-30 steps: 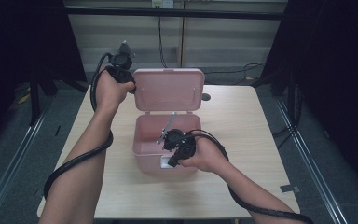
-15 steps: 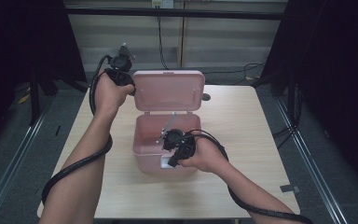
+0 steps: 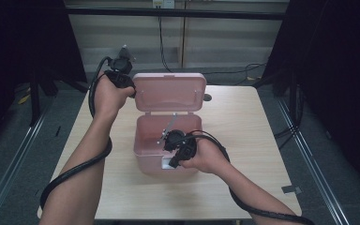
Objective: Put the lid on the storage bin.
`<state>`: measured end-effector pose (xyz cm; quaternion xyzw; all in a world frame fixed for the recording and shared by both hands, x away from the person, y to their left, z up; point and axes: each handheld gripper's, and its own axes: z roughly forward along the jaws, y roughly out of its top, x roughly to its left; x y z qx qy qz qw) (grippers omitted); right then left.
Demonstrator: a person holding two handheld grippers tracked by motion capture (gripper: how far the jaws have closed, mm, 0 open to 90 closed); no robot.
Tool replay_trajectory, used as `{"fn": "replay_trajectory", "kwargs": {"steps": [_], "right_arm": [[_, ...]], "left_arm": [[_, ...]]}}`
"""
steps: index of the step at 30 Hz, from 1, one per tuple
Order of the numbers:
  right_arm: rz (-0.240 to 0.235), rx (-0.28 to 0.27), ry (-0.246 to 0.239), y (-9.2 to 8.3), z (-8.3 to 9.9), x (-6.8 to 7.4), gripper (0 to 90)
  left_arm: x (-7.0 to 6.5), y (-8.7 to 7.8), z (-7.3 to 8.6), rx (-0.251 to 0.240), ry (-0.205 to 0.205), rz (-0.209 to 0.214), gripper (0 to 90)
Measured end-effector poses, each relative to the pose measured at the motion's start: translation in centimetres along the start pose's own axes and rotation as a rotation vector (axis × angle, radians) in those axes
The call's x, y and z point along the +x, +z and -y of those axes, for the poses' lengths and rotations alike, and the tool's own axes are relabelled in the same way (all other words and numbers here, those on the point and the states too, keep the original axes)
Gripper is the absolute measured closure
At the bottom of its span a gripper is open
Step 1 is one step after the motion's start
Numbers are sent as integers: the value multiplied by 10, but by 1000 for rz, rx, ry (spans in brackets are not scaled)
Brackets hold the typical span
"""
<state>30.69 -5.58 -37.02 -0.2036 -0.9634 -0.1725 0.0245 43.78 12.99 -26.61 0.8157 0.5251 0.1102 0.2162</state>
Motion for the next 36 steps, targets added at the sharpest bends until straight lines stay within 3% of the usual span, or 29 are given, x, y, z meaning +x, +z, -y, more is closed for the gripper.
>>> {"fn": "replay_trajectory", "kwargs": {"steps": [8,13,17,25,33,36], "right_arm": [[-4,-12,8,-1,2,0,900],[-6,-22,21,-10,9,-4,900],[-7,-50,56,-24,19,-8,900],[54,-89,140,-53,38,-28,900],[76,-145,218,-67,49,-49,900],[79,-144,232,-69,49,-55,900]], "left_arm": [[-1,0,3,-16,-10,3,875],[-1,-1,4,-15,5,-1,875],[-1,-1,6,-26,6,-3,875],[-4,-3,12,-32,4,-1,872],[-4,-6,21,-40,14,12,867],[-4,-6,23,-41,22,18,864]]}}
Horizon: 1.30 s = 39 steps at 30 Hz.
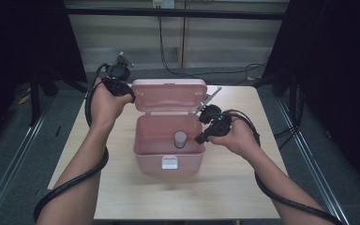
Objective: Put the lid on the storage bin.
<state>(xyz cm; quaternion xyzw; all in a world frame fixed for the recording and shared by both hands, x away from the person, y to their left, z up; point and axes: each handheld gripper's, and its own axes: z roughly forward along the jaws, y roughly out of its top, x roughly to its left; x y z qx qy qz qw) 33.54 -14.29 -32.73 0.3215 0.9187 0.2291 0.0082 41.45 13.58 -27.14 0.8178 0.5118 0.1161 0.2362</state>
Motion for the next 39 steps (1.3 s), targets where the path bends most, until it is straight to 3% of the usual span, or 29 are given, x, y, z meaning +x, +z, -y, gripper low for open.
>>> {"fn": "replay_trajectory", "kwargs": {"steps": [5,10,13,16,19,24,28,33,36,39], "right_arm": [[15,-2,8,1,-2,-4,900],[1,-6,15,5,-4,-6,900],[-3,-10,11,7,-5,-7,900],[-4,-15,14,7,-6,-7,900],[-1,-13,14,7,-6,-8,900],[-3,-16,22,5,-5,-11,900],[0,-11,26,5,-4,-14,900],[-8,-27,40,4,-4,-20,900],[-13,-27,47,4,-5,-23,900],[-18,-38,49,4,-8,-25,900]], "left_arm": [[1,-1,4,0,2,19,860],[5,-3,8,-1,5,42,830],[10,-3,10,26,2,56,826],[15,-5,11,23,4,46,820],[22,-9,10,14,-20,48,818],[33,-19,-2,9,-44,47,831],[35,-29,-22,-24,-51,44,837],[25,-33,-45,-49,-22,77,856],[17,-27,-51,-47,3,102,859],[11,-21,-52,-43,-1,134,860]]}}
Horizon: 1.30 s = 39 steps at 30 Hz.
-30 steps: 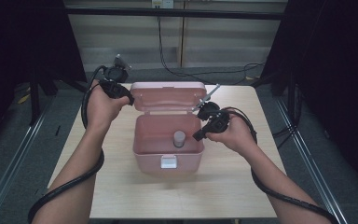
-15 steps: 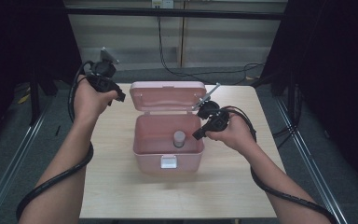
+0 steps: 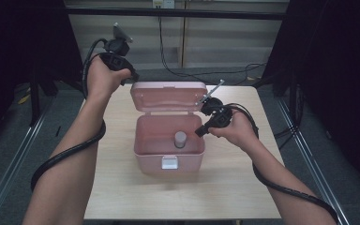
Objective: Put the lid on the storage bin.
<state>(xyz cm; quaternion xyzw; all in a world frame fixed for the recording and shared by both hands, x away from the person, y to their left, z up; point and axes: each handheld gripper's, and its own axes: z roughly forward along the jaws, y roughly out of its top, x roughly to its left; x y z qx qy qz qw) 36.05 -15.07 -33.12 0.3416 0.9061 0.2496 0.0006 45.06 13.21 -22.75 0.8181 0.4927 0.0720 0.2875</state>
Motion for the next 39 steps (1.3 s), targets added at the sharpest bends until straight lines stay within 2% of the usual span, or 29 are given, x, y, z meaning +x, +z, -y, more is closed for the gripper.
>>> {"fn": "replay_trajectory", "kwargs": {"steps": [5,9,22,31,33,34,36,39], "right_arm": [[2,-9,16,-5,-5,-4,900],[6,-23,31,-11,-6,-6,900],[16,-66,27,-25,-5,-4,900],[18,-78,30,-27,-3,-6,900],[15,-76,32,-25,-2,-6,900],[16,-79,31,-25,-2,-6,900],[7,-86,32,-25,0,-5,900],[8,-87,35,-25,2,-5,900]], "left_arm": [[-1,7,5,19,-7,24,879],[-2,9,10,24,-1,20,880],[-3,16,27,34,-6,12,882],[0,21,37,41,-21,18,888],[1,21,38,44,-10,16,887],[1,22,40,37,-21,23,887],[2,23,42,33,-18,22,872],[4,23,46,6,-28,11,793]]}}
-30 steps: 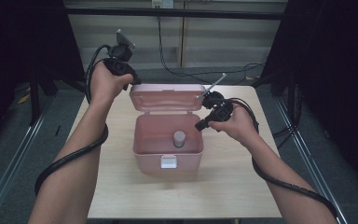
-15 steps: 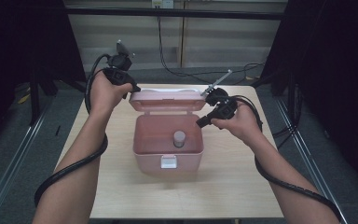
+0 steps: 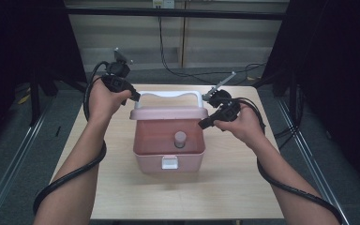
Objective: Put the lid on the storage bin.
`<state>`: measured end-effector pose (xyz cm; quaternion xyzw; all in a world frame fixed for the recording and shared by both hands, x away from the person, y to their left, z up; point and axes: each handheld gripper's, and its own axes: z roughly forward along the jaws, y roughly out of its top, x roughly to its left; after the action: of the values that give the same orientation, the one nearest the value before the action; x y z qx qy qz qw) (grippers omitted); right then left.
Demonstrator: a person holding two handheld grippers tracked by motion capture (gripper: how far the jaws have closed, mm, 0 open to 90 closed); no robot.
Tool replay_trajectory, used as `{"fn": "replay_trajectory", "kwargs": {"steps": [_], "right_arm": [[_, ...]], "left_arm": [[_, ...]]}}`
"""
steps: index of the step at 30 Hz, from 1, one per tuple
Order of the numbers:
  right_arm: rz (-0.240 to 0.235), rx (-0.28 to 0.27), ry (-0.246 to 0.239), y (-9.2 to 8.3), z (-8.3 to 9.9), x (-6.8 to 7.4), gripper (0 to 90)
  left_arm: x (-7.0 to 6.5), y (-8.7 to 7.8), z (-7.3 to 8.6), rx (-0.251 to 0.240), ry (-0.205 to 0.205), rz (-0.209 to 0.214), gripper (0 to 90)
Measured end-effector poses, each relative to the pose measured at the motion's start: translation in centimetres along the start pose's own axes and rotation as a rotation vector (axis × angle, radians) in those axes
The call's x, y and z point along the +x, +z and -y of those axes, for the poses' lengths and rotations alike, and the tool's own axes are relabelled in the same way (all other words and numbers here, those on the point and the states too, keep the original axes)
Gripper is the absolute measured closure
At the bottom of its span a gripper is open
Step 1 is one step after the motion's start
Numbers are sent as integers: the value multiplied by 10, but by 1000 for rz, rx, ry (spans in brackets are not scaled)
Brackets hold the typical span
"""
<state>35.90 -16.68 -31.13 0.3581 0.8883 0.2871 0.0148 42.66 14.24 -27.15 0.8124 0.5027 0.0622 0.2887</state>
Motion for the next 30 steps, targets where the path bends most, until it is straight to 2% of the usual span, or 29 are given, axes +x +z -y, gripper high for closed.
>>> {"fn": "replay_trajectory", "kwargs": {"steps": [2,6,8,12,16,27,30], "right_arm": [[2,2,-6,1,2,1,900],[3,8,-22,2,5,4,900],[-2,8,-22,3,6,6,900],[-3,17,-33,6,10,8,900],[-12,18,-42,8,15,10,900],[-44,13,-51,15,27,9,900],[-41,23,-58,18,30,10,896]], "left_arm": [[4,-1,2,-35,-8,-2,702],[10,-1,8,-81,-26,-34,462],[15,-1,12,-91,-7,-46,414],[24,0,21,-117,-21,-58,324],[32,2,30,-130,-18,-71,278],[47,7,49,-144,-33,-76,256],[49,9,52,-144,-35,-79,256]]}}
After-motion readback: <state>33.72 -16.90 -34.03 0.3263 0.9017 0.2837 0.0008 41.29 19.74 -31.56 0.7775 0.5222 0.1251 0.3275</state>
